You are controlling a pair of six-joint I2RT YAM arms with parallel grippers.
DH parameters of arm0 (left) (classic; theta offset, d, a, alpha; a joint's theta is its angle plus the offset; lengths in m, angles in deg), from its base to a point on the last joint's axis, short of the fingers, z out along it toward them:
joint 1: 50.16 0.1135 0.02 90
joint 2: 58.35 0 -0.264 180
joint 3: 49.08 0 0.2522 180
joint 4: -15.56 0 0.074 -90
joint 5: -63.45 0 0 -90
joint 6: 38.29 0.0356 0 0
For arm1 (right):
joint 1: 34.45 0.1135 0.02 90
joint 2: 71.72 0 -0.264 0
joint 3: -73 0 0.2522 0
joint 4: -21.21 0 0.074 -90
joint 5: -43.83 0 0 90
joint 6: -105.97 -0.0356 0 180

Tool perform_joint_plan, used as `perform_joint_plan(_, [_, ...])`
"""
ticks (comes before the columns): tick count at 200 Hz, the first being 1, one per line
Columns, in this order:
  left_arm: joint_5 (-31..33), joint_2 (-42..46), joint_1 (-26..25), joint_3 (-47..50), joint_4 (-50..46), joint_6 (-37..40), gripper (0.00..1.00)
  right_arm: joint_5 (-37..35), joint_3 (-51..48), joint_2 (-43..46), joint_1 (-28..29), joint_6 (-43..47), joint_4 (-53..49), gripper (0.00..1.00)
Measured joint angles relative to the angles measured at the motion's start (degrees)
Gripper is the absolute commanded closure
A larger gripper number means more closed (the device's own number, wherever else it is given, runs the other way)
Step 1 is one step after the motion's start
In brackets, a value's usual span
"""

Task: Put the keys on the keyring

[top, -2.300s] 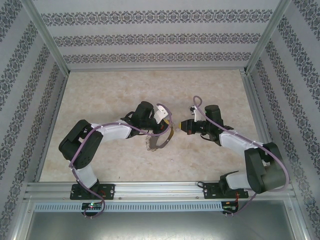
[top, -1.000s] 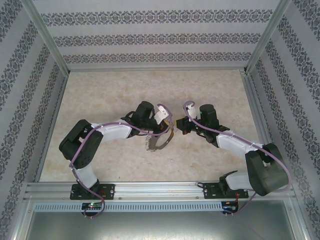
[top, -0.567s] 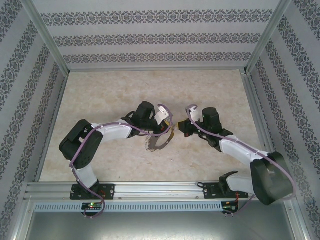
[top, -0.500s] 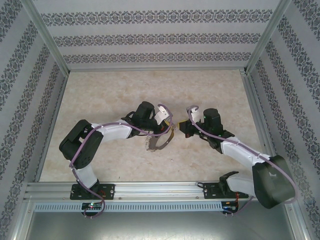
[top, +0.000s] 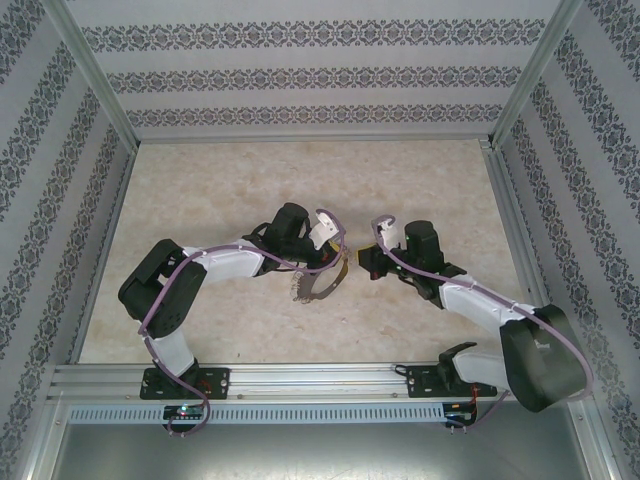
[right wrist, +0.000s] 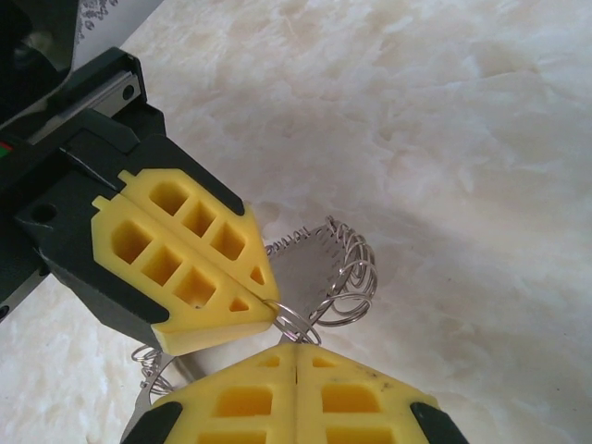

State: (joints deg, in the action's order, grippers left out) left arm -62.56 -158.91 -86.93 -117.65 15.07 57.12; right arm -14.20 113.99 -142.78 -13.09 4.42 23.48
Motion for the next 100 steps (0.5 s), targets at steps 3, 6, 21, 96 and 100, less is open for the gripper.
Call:
perform_joint_plan(3, [0.0,0.0,0.0,0.0,0.0,0.0,1.0,0.0,0.0,-0.1,0.1,0.0,0.1,1.0])
perform_joint_plan(6, [0.0,0.0,0.0,0.0,0.0,0.0,1.0,0.0,0.0,-0.3,0.3,0.0,0.1,1.0])
perform_joint_plan(21, [0.0,0.0,0.0,0.0,0.0,0.0,1.0,0.0,0.0,-1.0,0.7,0.0,0.4,1.0])
perform_joint_plan(96, [0.0,0.0,0.0,-0.2,0.0,0.0,1.0,0.0,1.2,-2.6,2.1,0.0,1.6,1.0])
perform_joint_plan(100, [0.0,0.0,0.0,-0.2,0.0,0.0,1.0,0.0,1.3,-2.6,2.1,0.0,1.8,1.0])
